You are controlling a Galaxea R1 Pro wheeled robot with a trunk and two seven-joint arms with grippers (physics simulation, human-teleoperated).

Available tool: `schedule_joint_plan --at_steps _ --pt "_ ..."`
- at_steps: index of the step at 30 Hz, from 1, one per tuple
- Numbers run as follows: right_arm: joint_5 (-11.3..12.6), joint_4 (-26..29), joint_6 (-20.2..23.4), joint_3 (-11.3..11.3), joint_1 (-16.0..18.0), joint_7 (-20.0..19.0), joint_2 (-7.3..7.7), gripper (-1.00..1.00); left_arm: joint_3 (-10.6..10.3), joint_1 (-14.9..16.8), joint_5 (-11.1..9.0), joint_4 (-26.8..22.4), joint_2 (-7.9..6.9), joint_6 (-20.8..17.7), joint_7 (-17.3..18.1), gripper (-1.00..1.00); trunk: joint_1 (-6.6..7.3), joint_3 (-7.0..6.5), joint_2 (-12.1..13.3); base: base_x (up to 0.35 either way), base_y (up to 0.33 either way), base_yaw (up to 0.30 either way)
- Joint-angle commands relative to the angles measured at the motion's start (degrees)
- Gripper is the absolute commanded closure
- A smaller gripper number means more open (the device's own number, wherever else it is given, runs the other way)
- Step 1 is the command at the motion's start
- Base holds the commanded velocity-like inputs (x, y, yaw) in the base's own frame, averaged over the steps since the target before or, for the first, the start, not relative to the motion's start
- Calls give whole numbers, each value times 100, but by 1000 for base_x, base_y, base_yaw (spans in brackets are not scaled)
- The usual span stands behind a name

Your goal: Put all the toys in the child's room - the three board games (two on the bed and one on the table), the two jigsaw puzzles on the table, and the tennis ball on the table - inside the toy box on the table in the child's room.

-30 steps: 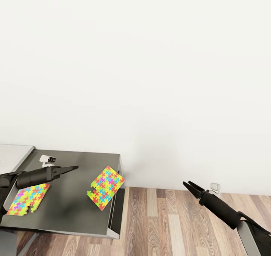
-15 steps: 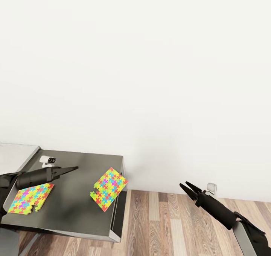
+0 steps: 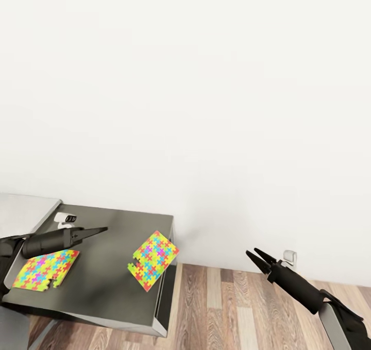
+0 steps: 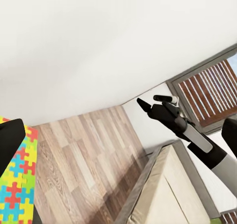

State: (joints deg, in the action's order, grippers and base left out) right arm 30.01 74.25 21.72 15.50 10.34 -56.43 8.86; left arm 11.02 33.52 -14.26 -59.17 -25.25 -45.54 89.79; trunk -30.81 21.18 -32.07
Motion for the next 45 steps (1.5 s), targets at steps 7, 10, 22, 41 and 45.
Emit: schedule_joint_plan --at_steps 7,10,22,41,45 --pt "40 -14 44 13 3 -15 15 -100 2 -3 1 -7 -6 -63 21 -100 -2 -58 -7 0 0 89" --pt "40 -15 39 14 3 -28 12 -100 4 -2 2 -2 -10 -61 21 -100 -2 -86 -7 0 0 76" --pt "31 -35 -39 31 3 -422 17 -100 5 -3 1 -6 -7 -60 21 -100 -2 -200 -7 0 0 10" --pt "31 -77 -45 32 3 -432 20 -100 5 -2 0 -3 -15 -60 21 -100 -2 -381 -7 0 0 0" --pt "31 -77 -45 32 3 -437 23 -100 5 -3 2 -4 -15 -60 21 -100 -2 -420 -7 0 0 0"
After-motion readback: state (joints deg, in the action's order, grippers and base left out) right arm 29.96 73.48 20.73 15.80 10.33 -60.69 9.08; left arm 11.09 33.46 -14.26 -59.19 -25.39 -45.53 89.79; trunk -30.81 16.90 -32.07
